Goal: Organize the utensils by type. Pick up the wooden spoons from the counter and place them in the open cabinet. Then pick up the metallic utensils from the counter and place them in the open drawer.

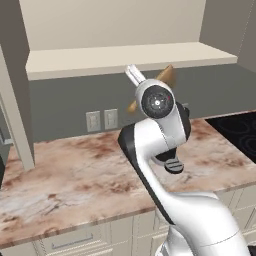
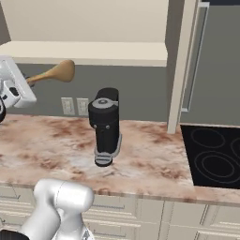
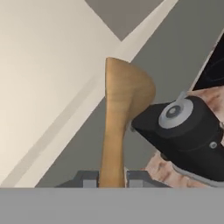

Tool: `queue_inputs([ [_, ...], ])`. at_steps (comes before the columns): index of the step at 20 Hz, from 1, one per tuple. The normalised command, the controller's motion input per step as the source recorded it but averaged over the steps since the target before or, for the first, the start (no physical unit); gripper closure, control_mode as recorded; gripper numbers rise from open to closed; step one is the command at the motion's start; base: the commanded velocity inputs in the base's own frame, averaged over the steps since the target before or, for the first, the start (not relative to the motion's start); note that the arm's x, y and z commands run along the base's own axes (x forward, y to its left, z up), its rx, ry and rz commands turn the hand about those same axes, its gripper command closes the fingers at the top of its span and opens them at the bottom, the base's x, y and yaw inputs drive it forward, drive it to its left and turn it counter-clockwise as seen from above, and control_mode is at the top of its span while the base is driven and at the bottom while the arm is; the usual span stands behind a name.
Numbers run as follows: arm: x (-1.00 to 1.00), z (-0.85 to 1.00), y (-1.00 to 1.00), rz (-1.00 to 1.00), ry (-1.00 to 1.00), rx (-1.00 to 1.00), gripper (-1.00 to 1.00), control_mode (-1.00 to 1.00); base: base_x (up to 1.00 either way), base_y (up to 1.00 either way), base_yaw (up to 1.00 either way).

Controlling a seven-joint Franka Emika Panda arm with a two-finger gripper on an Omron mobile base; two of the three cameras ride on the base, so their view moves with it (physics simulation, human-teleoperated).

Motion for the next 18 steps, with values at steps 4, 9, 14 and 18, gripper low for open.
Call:
queue_inputs([
  [4, 0.32, 0.7, 0.06, -0.1, -0.06, 0.15, 1.0, -1.0, 0.0, 0.0, 0.0],
  [9, 0.52, 0.58, 0.06, -0.08, -0.01, 0.19, 1.0, -1.0, 0.0, 0.0, 0.0],
  [14, 0.59, 0.27, 0.01, -0.01, -0.05, 0.31, 1.0, -1.0, 0.0, 0.0, 0.0],
  [18, 0.45, 0.05, 0.0, 0.04, -0.15, 0.41, 1.0, -1.0, 0.0, 0.0, 0.0],
])
